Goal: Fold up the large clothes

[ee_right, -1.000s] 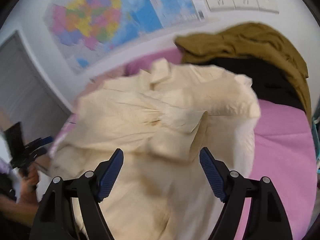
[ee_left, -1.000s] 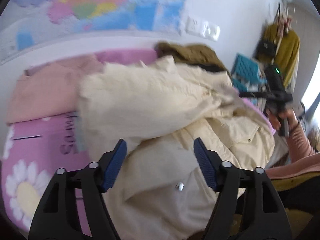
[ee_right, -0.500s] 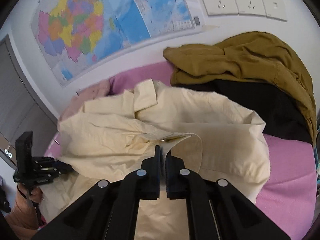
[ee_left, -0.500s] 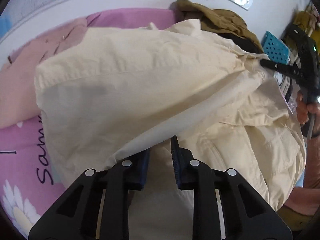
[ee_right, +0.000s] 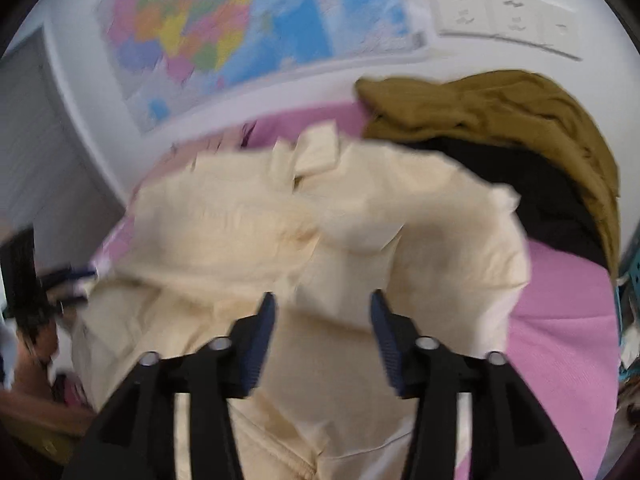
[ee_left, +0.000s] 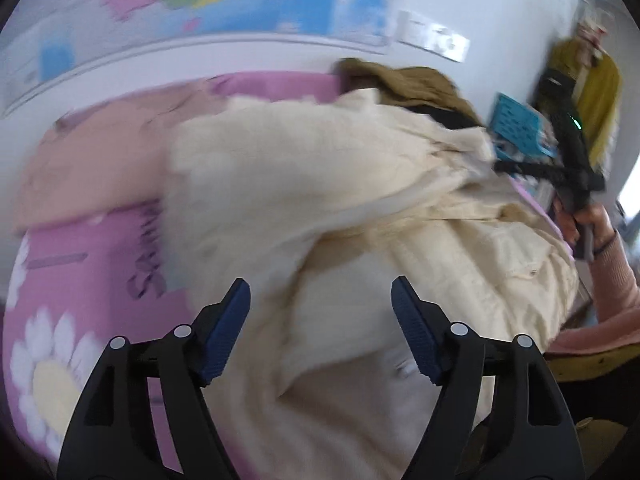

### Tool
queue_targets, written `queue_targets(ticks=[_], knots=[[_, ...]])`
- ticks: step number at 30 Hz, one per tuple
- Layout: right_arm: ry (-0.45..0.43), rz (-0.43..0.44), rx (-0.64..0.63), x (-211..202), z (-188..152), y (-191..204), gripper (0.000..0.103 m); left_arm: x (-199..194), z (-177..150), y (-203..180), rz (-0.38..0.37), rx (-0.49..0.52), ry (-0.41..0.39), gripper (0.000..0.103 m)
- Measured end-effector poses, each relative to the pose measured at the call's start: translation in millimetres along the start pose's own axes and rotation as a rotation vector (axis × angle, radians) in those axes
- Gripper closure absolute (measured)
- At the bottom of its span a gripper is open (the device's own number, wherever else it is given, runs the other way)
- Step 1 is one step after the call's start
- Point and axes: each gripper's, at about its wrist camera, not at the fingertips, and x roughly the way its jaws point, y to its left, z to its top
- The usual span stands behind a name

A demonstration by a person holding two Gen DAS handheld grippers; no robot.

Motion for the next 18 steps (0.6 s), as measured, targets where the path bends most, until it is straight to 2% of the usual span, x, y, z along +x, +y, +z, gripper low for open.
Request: queue_targets(ticks=[2, 3, 5, 6, 7, 9, 13, 15, 18], knots=[[0.078, -0.039, 0.020, 17.5, -10.4, -5.3, 0.051, 1.6, -7.0, 15.6, 0.002, -0.081, 0.026, 0.030], [0.093, -0.029, 0.040, 19.8, -13.1, -8.0, 0.051, 2.0, -12.4, 23.2, -0.010, -0.112, 0.037, 0.030], [0.062, 0.039, 0.106, 2.6, -22.5, -19.4, 0.050, -0.3, -25.6, 32.6, -0.037, -0.156, 0.052, 0.026], [0.035, 0.070, 0.126, -8.4, -26.1, -22.8, 0.044, -4.2, -32.6, 36.1, -0.057, -0.168, 0.048, 0.024], [-0.009, 0.104, 0.151, -26.9, -32.9, -28.2, 0.030, -6.9, -37.8, 38.9, -0.079, -0.179, 0.044, 0.017], [-0.066, 0.140, 0.198, -58.1, -50.4, -38.6, 0.017, -11.0, -48.8, 41.4, -0.135, -0.202, 0.041, 0.013], [-0.054, 0.165, 0.271, -82.3, -93.5, -54.7, 0.013, -9.6, -65.9, 46.2, -0.182, -0.246, 0.053, 0.012], [-0.006, 0.204, 0.329, -78.7, -120.2, -62.6, 0.013, -10.1, -76.3, 49.6, -0.227, -0.278, 0.058, 0.010], [0.042, 0.257, 0.359, -64.3, -139.4, -56.3, 0.013, -5.6, -85.7, 47.5, -0.262, -0.294, 0.086, 0.010]])
